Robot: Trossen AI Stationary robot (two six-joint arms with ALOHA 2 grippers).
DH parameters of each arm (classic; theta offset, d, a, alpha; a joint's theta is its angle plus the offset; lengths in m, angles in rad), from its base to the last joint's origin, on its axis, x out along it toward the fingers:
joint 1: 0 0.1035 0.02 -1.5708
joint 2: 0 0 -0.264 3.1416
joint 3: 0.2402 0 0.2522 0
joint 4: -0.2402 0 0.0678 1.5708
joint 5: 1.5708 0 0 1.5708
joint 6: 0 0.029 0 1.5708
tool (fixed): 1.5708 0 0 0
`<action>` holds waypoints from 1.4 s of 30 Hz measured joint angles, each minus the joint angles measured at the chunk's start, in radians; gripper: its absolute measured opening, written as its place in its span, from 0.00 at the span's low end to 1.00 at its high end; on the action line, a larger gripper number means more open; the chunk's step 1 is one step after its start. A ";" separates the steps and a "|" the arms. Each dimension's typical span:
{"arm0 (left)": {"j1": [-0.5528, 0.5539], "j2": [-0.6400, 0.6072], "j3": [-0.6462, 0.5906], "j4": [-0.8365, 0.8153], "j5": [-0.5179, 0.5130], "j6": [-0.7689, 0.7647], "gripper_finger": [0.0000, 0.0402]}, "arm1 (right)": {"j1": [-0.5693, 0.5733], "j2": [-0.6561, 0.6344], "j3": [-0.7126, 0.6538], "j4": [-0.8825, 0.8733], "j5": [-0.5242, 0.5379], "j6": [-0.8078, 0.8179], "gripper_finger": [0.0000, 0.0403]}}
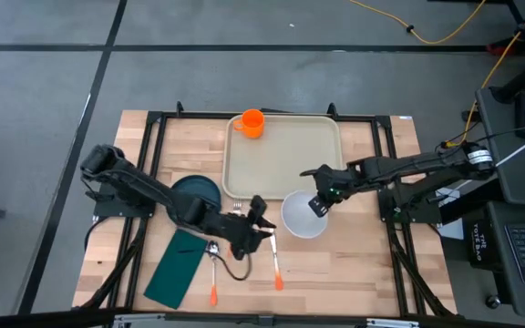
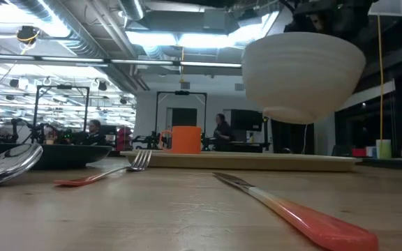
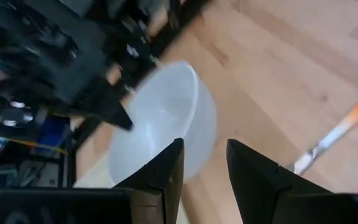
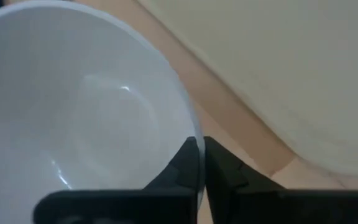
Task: Set up tray
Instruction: Move the white bowl near the gray serving tray
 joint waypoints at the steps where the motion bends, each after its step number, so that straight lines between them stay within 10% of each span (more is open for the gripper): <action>1: 0.003 0.025 0.034 -0.056 -0.004 0.000 0.29 | -0.006 0.001 0.000 -0.004 -0.003 -0.009 0.03; 12: 0.013 0.211 0.297 -0.185 0.018 0.102 0.29 | -0.006 0.005 0.000 -0.022 0.015 -0.021 0.03; 42: 0.116 0.216 0.302 -0.290 0.119 0.051 0.27 | -0.004 0.005 0.000 0.017 0.031 -0.077 0.03</action>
